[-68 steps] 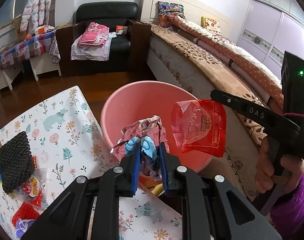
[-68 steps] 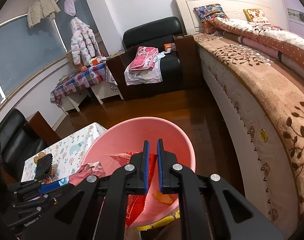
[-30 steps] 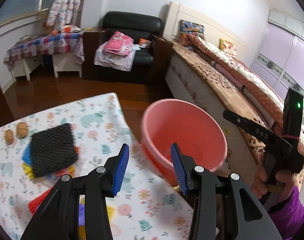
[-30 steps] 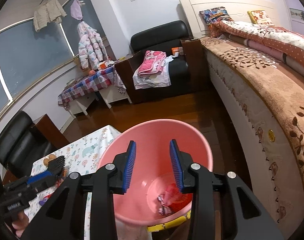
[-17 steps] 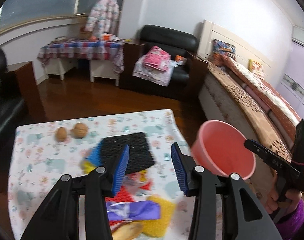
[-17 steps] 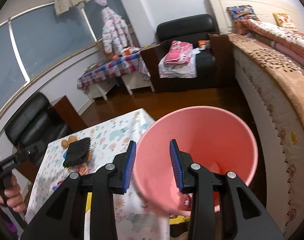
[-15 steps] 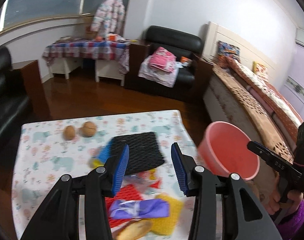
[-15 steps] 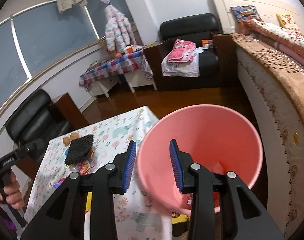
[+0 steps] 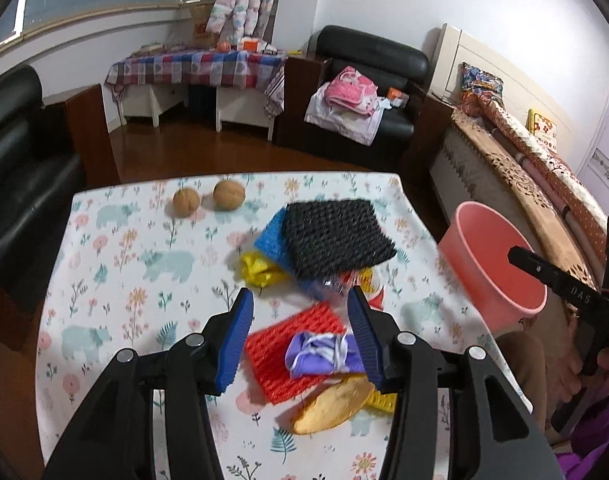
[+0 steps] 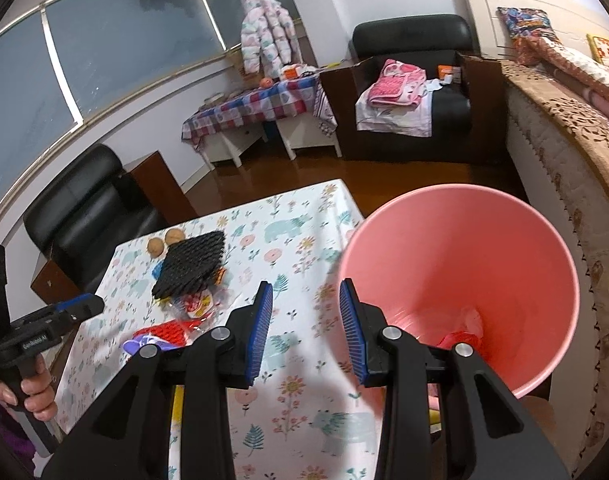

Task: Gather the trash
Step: 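Move both tools back over the remaining trash, then grasp the purple bag with the left gripper while the right gripper grasps the black mesh sponge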

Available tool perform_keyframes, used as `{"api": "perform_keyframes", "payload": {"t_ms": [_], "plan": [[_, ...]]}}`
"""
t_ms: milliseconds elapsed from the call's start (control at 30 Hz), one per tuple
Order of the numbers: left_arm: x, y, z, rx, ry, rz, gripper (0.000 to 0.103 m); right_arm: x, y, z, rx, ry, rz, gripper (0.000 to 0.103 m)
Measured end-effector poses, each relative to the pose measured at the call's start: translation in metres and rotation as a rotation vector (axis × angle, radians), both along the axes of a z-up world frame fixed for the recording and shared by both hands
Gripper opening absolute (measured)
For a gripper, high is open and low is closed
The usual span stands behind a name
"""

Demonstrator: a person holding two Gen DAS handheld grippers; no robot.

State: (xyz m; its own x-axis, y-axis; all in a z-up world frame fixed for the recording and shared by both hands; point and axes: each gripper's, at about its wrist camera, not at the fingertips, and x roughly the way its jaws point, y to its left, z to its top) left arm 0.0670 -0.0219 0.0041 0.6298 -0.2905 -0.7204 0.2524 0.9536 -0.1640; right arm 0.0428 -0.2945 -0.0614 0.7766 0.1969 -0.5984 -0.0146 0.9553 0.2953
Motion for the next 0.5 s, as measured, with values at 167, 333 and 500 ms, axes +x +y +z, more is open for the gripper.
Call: {"api": "perform_keyframes", "payload": {"t_ms": [167,333,500], "plan": [[0.001,0.003,-0.011,-0.023,0.026,0.003,0.048,0.012,0.013,-0.003,0.021,0.020,0.046,0.036],[-0.004,0.001,-0.021,-0.022,0.055,-0.029,0.048,0.026,0.035,-0.008,0.037,0.045,0.103,0.036],[-0.004,0.002,-0.035,-0.025,0.091,-0.036,0.048,0.031,0.053,-0.013,0.023,0.066,0.149,0.036]]}}
